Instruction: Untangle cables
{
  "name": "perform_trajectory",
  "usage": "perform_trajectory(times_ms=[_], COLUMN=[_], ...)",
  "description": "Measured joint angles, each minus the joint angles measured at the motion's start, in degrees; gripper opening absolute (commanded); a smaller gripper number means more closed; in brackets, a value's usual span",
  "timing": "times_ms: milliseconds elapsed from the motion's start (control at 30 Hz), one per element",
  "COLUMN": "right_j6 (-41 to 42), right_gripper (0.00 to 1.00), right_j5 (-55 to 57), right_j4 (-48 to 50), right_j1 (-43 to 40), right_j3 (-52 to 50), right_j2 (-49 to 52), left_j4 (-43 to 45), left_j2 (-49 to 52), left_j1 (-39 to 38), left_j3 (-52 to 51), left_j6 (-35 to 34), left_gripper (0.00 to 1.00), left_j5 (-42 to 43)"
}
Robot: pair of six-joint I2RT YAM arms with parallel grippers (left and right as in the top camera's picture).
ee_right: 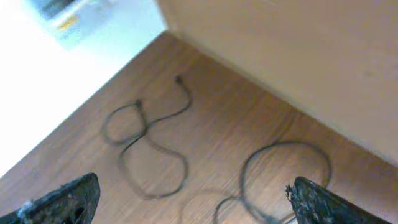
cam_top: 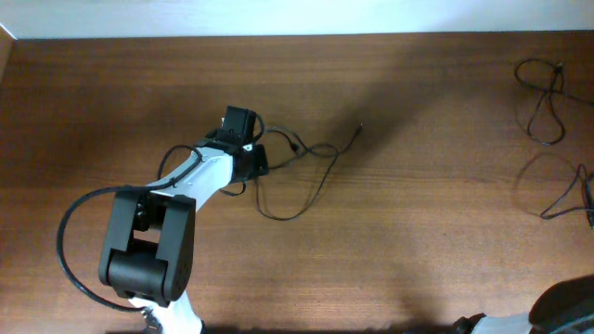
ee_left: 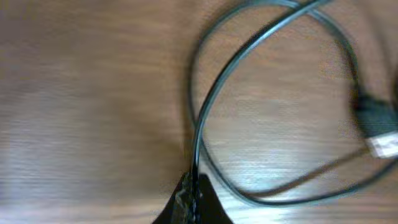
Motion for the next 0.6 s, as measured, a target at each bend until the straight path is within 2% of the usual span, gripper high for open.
perform_trajectory(times_ms=[100, 167, 200, 233, 267, 300, 367, 433, 533, 600], right_j6=[0.1, 0.2, 0.2, 0.2, 0.2, 0.2, 0.2, 0.2, 0.0, -3.6], right_gripper=[0.98, 0.98, 0.98, 0.98, 0.98, 0.99, 0.99, 0.98, 0.98, 0.98], right_j5=[-0.8, -2.2, -2.6, -2.7, -3.0, -3.2, -3.6, -3.8, -5.4, -7.6], right_j4=[-4.3, -8.2, -11.1, -12.4, -14.0, -15.8, -18.6, -19.6, -20.0, -18.9], right_j1=[5.4, 11.2, 14.5, 16.9, 19.6, 22.3, 27.7, 33.6, 40.3, 44.3], right_j3=[0.5, 0.5, 0.5, 0.5, 0.5, 0.5, 0.5, 0.0, -3.5, -7.1], right_j2=[-2.4, -2.6, -2.6, -2.6, -2.6, -2.6, -2.6, -2.5, -0.9, 1.3], left_j4=[7.4, 7.8, 7.6, 7.5, 7.5, 7.8, 7.5, 3.7, -5.6, -9.9], left_j2=[1.8, 2.3, 2.3, 2.4, 2.4, 2.4, 2.4, 2.4, 2.1, 0.2], left_j1=[-1.6, -3.7, -4.2, -5.2, -5.7, -6.0, -6.0, -5.1, -2.8, -1.2], left_j3=[-0.2, 1.2, 2.0, 4.6, 6.4, 8.2, 10.3, 10.7, 10.7, 10.7], left_j6=[0.0, 0.0, 0.0, 0.0, -0.1, 0.1, 0.0, -0.1, 0.0, -0.2], left_gripper=[0.00, 0.00, 0.10, 0.33, 0.81, 0.99, 0.99, 0.99, 0.99, 0.99], left_j5=[12.0, 18.4, 19.3, 20.9, 21.5, 21.9, 21.9, 18.7, 6.9, -1.4])
